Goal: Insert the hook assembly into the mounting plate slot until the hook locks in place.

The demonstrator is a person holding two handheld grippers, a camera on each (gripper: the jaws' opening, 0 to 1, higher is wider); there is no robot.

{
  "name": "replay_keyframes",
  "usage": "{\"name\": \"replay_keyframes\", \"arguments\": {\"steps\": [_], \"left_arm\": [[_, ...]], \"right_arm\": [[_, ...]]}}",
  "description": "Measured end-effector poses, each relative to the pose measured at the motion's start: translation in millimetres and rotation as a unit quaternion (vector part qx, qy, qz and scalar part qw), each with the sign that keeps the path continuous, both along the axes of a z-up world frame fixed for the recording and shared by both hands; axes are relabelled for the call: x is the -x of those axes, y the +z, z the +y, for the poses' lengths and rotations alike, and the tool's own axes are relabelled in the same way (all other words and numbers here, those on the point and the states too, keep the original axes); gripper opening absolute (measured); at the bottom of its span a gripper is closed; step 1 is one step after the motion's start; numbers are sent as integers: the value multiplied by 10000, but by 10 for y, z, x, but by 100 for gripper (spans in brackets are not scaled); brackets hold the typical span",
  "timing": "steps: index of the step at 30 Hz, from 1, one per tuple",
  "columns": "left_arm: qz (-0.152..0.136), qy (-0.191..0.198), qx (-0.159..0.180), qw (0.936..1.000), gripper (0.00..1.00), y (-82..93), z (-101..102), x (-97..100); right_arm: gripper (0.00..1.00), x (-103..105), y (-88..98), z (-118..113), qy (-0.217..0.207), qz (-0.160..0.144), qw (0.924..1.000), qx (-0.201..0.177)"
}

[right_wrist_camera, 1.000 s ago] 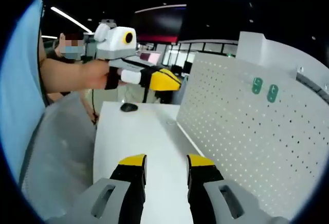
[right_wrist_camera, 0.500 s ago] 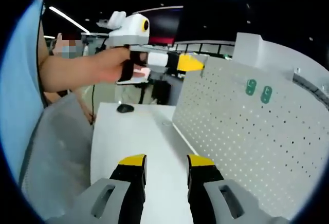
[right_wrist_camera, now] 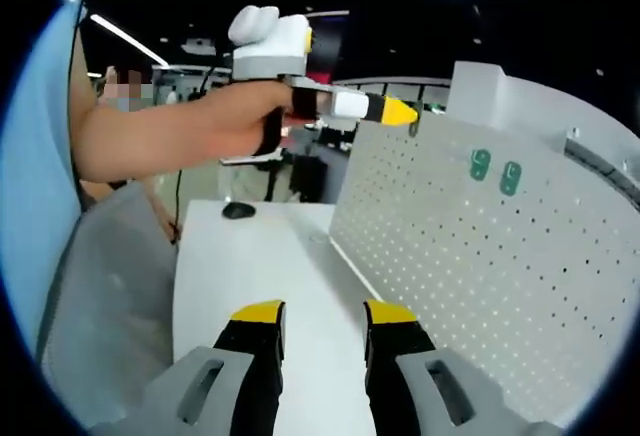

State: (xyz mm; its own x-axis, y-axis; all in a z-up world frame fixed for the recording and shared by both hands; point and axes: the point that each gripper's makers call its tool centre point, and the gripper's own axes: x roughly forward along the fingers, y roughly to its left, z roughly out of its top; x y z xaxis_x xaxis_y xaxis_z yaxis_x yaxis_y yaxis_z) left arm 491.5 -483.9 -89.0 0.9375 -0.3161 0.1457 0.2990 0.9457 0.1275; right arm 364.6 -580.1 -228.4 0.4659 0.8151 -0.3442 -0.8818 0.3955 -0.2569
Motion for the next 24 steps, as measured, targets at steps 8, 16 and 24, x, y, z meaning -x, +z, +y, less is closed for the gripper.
{"name": "replay_keyframes", "arguments": {"steps": [8,16,24], "left_arm": [[66,350,-6,9994,3,-5,20,-255],[138,477,-13,9988,3,5,-25,-483],[269,617,3,9977,3,-50,8,-672]], "right_arm": [[30,-35,14,-45,-72,-24,10000,-11],[30,-71,53,-138,-206,-57,9997,-81],[31,-107,74,-252,-375,-67,9992,-157]]}}
